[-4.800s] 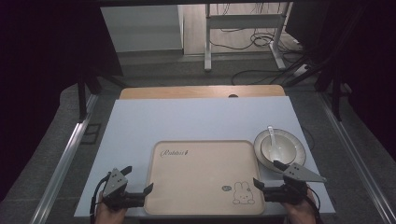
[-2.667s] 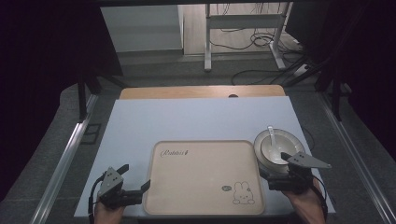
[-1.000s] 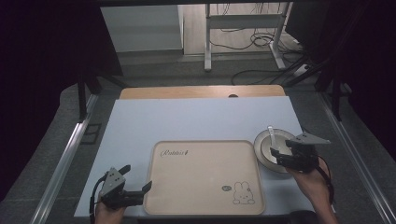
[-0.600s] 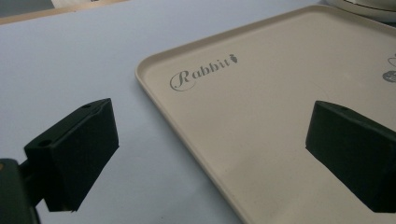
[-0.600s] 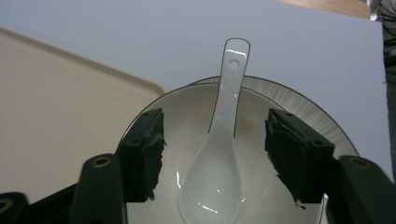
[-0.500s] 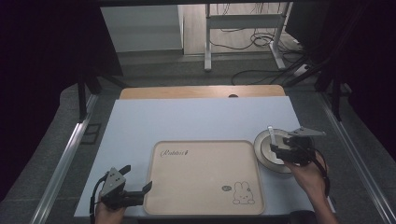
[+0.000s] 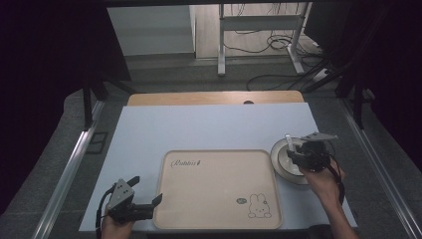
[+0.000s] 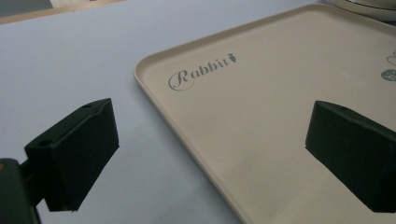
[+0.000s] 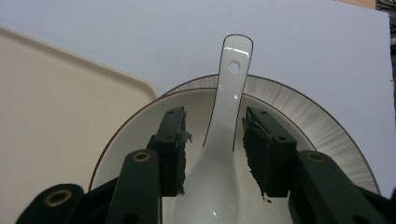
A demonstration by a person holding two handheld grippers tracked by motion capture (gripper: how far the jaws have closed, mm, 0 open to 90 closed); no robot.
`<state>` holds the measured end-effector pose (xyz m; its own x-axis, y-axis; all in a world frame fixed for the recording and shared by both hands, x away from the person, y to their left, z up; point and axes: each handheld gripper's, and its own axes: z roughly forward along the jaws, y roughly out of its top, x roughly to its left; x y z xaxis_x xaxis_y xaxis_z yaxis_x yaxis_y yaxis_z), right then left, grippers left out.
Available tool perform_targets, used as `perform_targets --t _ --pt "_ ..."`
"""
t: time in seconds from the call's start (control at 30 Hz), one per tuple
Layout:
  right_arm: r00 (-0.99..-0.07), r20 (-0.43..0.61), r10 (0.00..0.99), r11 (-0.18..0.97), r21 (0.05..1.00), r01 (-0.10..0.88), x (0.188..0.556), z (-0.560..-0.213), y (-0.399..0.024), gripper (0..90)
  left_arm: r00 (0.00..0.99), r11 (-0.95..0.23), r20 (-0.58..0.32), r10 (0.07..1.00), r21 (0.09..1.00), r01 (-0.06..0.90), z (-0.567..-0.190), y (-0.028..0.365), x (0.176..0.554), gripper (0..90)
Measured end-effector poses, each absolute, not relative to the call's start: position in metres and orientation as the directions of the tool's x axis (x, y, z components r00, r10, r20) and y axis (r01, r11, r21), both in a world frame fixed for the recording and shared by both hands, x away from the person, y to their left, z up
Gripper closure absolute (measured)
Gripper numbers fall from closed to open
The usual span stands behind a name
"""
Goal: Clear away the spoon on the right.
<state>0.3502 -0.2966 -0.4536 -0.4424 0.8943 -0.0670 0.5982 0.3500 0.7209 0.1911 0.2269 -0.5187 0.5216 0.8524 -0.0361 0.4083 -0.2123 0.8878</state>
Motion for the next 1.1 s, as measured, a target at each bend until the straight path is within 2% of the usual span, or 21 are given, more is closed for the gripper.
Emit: perform_targets --t 0.57,1.1 --pt "-0.421 -0.086 0.903 0.358 0.693 0.625 0.360 -0.462 -0.292 66.0 0.524 -0.222 -0.029 0.851 0.885 0.409 -0.519 0.226 0.191 2.6" --pt "-0.418 -0.064 0.906 0.347 0.679 0.648 0.364 -0.465 -0.285 74.0 0.527 -0.228 -0.025 0.850 0.883 0.410 -0.519 0.225 0.191 2.7"
